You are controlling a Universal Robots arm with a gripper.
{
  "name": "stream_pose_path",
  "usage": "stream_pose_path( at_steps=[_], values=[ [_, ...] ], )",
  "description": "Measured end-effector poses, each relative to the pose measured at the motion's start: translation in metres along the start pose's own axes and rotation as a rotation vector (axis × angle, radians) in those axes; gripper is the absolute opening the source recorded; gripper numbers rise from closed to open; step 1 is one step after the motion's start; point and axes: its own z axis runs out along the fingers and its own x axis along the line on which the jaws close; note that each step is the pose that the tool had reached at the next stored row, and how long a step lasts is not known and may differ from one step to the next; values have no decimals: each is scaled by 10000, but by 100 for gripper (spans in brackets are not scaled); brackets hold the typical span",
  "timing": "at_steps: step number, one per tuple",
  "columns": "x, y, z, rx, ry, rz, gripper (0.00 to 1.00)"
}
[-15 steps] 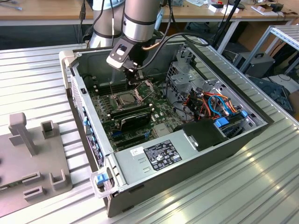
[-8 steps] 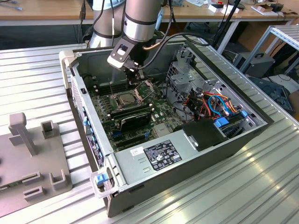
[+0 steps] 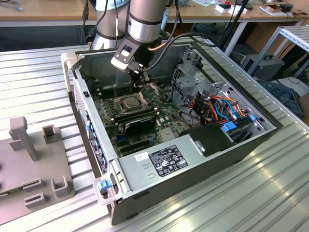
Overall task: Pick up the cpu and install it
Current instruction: 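Close the cpu cover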
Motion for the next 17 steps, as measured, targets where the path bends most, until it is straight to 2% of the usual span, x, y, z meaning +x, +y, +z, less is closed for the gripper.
stream_pose_path(
  at_steps=[17],
  values=[
    [0,0,-39,0,1,-1,11]
  ],
)
